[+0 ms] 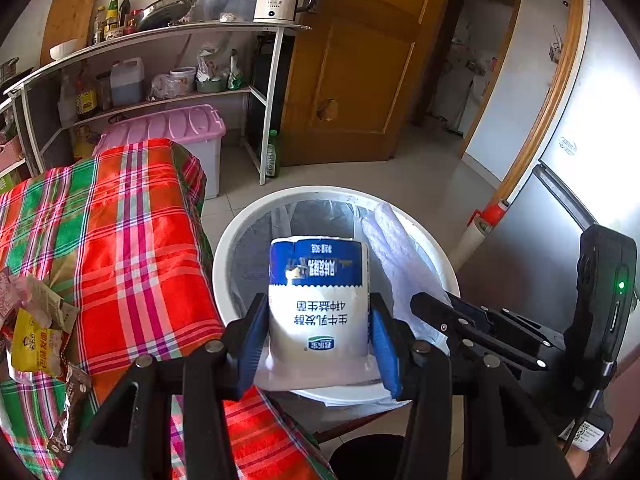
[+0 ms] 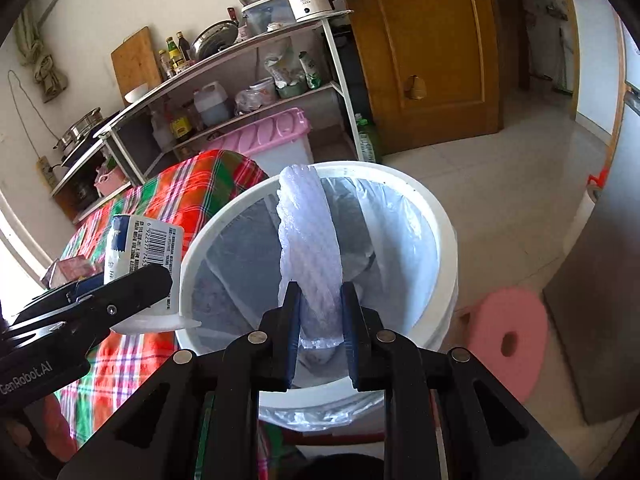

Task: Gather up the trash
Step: 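Carry both items over the bin and open both tools to drop them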

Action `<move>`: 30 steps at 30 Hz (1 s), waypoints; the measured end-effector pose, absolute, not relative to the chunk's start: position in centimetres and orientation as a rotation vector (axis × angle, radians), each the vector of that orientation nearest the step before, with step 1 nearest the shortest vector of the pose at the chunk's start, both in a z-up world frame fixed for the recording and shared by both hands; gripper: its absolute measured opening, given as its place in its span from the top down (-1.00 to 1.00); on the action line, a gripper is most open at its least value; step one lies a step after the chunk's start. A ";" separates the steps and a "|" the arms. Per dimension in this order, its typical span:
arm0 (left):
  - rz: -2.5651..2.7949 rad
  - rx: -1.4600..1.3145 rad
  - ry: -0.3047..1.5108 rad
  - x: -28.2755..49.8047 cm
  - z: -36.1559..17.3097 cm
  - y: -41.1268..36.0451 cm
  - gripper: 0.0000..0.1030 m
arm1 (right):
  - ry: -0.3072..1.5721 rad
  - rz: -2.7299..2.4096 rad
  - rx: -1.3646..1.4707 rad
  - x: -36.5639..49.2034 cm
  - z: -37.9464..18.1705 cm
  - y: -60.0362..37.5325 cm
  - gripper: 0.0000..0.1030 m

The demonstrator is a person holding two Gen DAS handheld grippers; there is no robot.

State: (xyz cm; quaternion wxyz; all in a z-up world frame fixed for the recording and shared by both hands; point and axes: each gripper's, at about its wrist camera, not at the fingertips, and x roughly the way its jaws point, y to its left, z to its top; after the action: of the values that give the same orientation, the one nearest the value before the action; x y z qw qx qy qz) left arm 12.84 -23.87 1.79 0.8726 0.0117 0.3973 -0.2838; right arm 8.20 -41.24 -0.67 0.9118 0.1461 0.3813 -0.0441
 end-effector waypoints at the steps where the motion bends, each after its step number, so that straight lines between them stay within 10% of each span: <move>1: -0.595 0.024 0.835 12.9 1.7 -24.1 0.01 | 0.790 -0.092 0.304 8.3 -0.8 -41.4 0.61; 10: -0.582 0.021 0.849 13.4 1.2 -24.6 -0.20 | 0.814 -0.100 0.304 8.7 -1.4 -41.7 0.52; 14: -0.575 0.000 0.848 13.5 1.4 -23.9 -0.26 | 0.807 -0.098 0.305 8.5 -1.2 -41.6 0.18; 30: -0.525 -0.046 0.790 11.2 3.0 -18.9 -0.37 | 0.746 -0.074 0.324 6.8 0.8 -39.4 0.17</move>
State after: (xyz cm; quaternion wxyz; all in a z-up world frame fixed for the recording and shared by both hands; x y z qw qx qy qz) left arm 11.16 -18.93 2.96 0.8893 -0.0220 0.3803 -0.2529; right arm 6.79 -39.42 0.82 0.9177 0.1577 0.3628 -0.0359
